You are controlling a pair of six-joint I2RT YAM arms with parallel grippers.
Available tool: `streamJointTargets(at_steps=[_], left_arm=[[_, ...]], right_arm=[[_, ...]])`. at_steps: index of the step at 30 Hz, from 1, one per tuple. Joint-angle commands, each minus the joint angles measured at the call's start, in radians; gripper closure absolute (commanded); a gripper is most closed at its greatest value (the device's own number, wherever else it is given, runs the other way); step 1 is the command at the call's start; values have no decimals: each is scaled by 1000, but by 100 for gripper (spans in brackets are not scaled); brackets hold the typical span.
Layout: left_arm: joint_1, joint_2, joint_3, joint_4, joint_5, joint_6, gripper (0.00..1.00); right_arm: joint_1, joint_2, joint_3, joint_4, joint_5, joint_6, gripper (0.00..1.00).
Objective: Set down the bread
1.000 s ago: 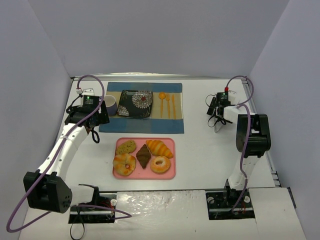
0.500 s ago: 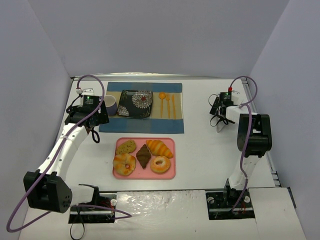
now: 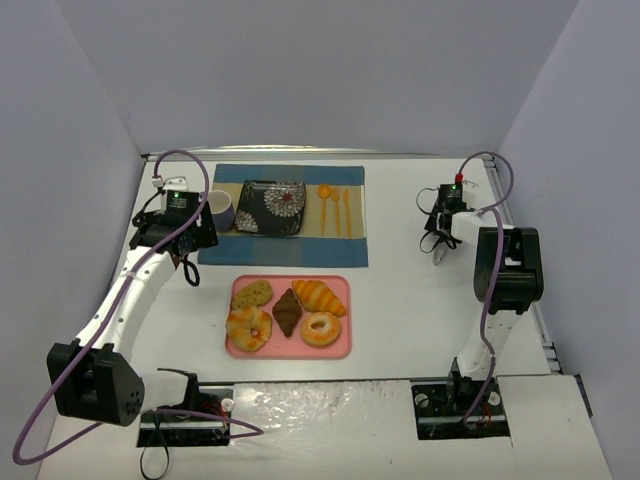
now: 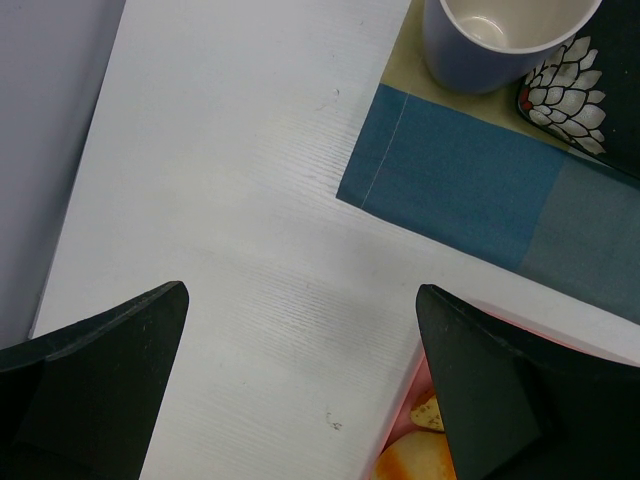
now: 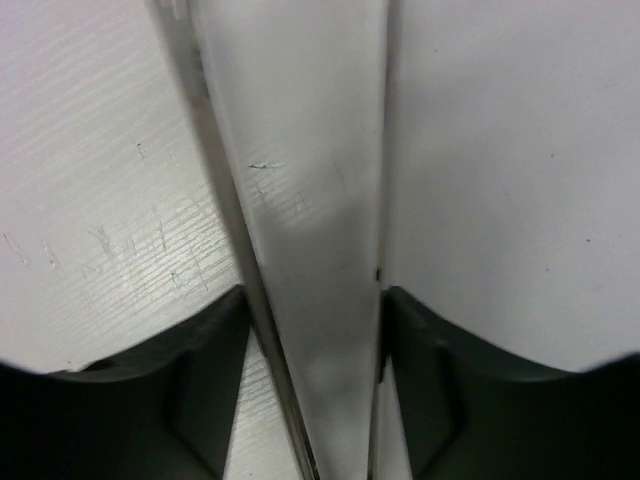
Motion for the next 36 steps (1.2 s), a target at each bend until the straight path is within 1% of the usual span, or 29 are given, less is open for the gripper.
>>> streamJointTargets(at_steps=[1,3,10,15,21,23,36], left_arm=[[2,-26,19,32,-25,9,3],[2,-26,19,30,-25,7,3],[2,-17,22,21,-28,4,3],[2,-15,23,13,-44,3,3],[2,-30,15,14,-45,-7,3],[2,-34,16,12,-45,-8,3],[2,-47,9,12,-43,-5,3]], right_arm=[[-2,2,6,-15,-16,2,60],[7,1,3,-19,-18,3,68],[15,-4,6,-22,-6,6,80],[15,-1,4,-26,-8,5,85],[15,4,7,-31,-1,6,98],[42,1,6,-31,3,8,100],[73,-50,12,-47,28,12,100]])
